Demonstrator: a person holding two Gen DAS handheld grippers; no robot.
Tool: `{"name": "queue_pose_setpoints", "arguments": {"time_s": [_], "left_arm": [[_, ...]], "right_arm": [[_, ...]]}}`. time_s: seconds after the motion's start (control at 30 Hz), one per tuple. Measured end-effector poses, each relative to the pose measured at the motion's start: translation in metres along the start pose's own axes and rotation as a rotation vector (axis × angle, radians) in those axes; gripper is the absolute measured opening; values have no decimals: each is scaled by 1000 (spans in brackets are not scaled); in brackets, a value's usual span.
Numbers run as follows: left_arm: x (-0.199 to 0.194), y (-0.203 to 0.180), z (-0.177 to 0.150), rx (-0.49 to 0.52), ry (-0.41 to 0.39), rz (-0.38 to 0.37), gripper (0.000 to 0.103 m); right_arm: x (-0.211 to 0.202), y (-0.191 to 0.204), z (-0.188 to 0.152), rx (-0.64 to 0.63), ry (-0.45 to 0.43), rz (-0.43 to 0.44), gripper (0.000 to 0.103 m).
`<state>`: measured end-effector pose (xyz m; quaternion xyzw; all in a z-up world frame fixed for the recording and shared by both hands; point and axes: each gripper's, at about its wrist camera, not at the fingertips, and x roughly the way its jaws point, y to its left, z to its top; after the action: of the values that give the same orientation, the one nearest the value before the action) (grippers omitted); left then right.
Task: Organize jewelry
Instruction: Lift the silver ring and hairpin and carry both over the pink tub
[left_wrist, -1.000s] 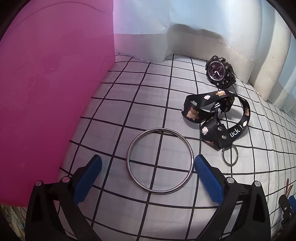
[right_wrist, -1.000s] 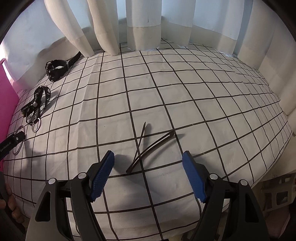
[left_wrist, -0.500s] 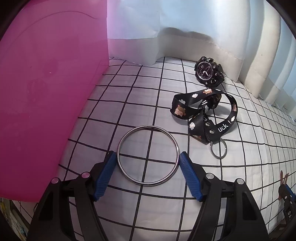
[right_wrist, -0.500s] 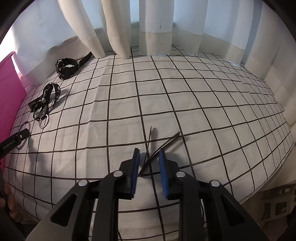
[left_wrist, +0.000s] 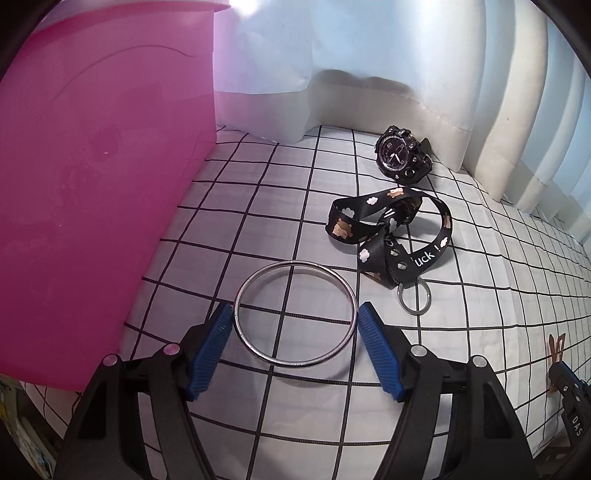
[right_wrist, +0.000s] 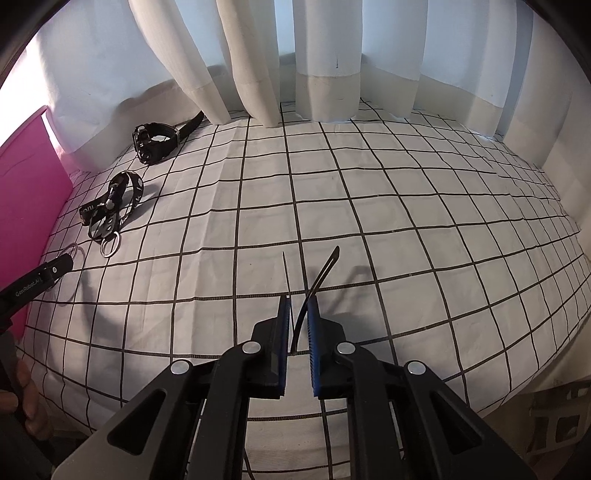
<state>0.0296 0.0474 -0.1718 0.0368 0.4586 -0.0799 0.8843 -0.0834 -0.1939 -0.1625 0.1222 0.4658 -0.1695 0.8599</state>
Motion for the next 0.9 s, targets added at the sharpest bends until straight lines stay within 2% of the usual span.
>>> {"name": "queue_pose_setpoints", "arguments": {"time_s": [0.37, 0.9], "left_arm": [[-23, -5, 7, -29, -35, 5, 68], [-83, -16, 34, -110, -116, 35, 68]], "right_arm": [[-17, -5, 17, -35, -29, 31, 10], [-49, 1, 73, -139, -93, 138, 10]]}}
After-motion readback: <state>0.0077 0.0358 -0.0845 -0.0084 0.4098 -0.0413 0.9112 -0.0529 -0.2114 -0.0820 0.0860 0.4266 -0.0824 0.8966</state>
